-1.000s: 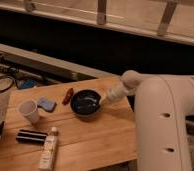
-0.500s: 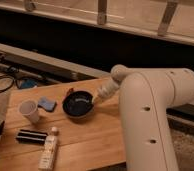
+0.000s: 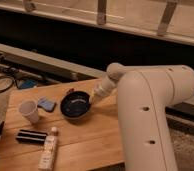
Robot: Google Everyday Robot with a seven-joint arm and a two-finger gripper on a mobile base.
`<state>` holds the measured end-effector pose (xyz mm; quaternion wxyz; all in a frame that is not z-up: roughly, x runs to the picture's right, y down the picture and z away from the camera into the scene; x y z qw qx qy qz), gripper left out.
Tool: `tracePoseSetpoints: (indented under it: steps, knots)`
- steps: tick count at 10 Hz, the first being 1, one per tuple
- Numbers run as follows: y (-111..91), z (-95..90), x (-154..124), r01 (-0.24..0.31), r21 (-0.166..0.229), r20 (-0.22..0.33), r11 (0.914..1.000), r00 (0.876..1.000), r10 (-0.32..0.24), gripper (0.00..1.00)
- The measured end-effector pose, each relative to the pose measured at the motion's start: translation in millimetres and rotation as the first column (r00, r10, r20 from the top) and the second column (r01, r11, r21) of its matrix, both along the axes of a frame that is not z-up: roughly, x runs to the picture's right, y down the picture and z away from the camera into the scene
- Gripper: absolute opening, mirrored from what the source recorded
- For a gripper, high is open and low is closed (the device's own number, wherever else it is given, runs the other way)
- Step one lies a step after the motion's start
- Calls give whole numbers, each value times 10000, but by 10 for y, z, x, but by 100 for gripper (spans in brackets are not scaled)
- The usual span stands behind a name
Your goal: Drag the ceramic bowl in a circle
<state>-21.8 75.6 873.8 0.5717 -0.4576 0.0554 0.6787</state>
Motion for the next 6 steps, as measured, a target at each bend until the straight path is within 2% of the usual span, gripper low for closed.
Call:
tracePoseSetpoints:
  steps: [2,3,4,5,6]
  knots:
    - [-26,-34,28,86,121,25,9999,10000,-86,36]
    - [-33,-58,21,150,212,116,9997,9998,-152,22]
    - [-50,-63,-8,190,273,174,9994,9997,-195,15]
    - [-84,-70,-74,289,409,231,9987,9993,-298,10]
    - [-87,-83,-90,341,433,248,9985,9991,-352,10]
